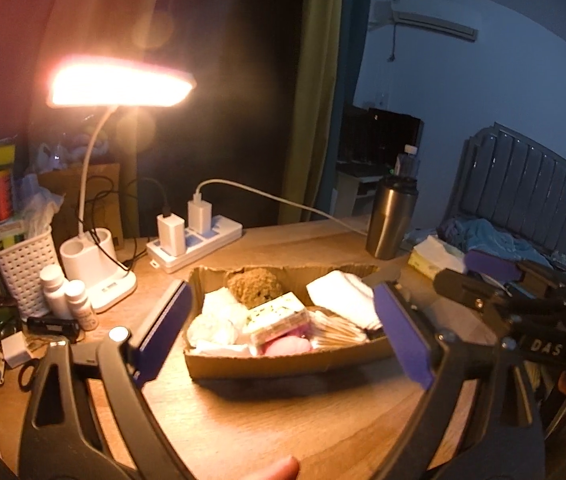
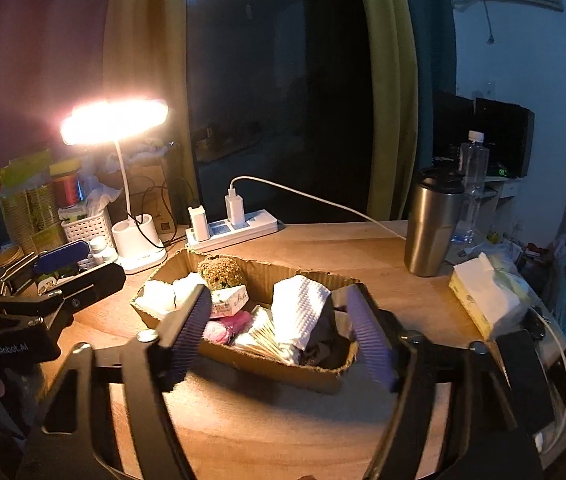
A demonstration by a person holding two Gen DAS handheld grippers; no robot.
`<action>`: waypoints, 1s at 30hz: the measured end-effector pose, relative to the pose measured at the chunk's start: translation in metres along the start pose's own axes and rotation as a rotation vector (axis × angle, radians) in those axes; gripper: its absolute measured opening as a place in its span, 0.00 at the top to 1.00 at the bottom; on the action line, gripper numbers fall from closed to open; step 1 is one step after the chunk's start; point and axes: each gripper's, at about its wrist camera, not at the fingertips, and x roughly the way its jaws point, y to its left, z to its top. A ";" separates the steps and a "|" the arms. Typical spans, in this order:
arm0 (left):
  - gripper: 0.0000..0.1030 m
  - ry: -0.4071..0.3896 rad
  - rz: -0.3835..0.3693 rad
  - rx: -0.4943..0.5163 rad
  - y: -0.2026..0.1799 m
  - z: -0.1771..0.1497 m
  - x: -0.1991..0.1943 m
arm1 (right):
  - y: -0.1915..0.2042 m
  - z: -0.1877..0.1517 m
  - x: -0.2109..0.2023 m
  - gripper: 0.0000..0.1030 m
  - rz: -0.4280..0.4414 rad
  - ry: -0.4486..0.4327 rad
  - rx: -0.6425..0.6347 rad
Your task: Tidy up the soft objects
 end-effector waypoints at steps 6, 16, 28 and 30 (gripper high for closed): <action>0.01 -0.028 0.017 0.003 -0.005 -0.002 -0.023 | 0.001 -0.006 -0.025 0.19 -0.033 -0.028 -0.001; 0.01 -0.087 -0.009 0.012 -0.024 -0.004 -0.073 | 0.002 -0.015 -0.063 0.19 -0.040 -0.070 0.013; 0.01 -0.175 0.017 0.027 -0.040 -0.004 -0.114 | 0.000 -0.013 -0.109 0.19 -0.070 -0.195 0.020; 0.01 -0.194 0.024 0.044 -0.044 -0.001 -0.119 | -0.002 -0.010 -0.117 0.19 -0.077 -0.220 0.029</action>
